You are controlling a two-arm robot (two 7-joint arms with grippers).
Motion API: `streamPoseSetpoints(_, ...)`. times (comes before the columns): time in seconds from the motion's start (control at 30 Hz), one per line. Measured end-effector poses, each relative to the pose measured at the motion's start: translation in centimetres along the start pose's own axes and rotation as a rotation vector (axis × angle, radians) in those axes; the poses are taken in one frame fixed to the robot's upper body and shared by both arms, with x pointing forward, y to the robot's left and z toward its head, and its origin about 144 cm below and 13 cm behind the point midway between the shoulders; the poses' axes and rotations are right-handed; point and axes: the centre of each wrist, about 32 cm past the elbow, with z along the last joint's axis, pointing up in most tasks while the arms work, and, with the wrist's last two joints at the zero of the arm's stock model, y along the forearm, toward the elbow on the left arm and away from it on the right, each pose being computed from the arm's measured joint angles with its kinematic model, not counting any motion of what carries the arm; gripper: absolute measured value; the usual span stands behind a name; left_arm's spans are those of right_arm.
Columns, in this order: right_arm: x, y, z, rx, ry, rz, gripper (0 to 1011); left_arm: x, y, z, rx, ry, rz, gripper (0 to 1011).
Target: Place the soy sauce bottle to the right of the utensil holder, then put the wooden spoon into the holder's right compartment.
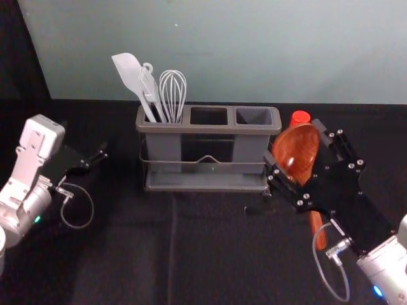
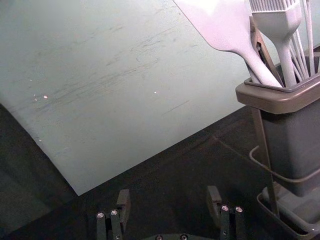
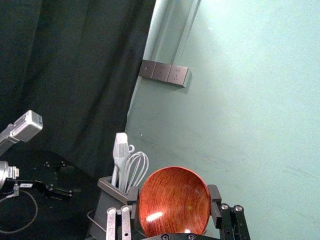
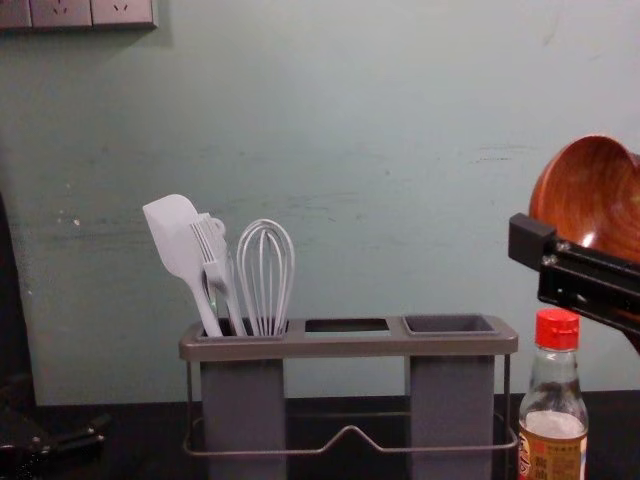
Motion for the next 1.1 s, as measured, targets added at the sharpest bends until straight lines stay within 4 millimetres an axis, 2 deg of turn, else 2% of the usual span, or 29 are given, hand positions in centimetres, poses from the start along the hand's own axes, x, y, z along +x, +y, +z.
streamPoseSetpoints(0.83,0.4,0.1,0.2,-0.003,0.002,-0.002,838,0.0,0.0,0.0,0.000,0.000,0.000,1005)
streamPoseSetpoints(0.9,0.6,0.3,0.3,0.003,0.002,-0.003,838,0.0,0.0,0.0,0.000,0.000,0.000,1005)
streamPoseSetpoints(1.1,2.1,2.8,0.8,0.024,0.014,0.026,838,0.0,0.0,0.0,0.000,0.000,0.000,1005)
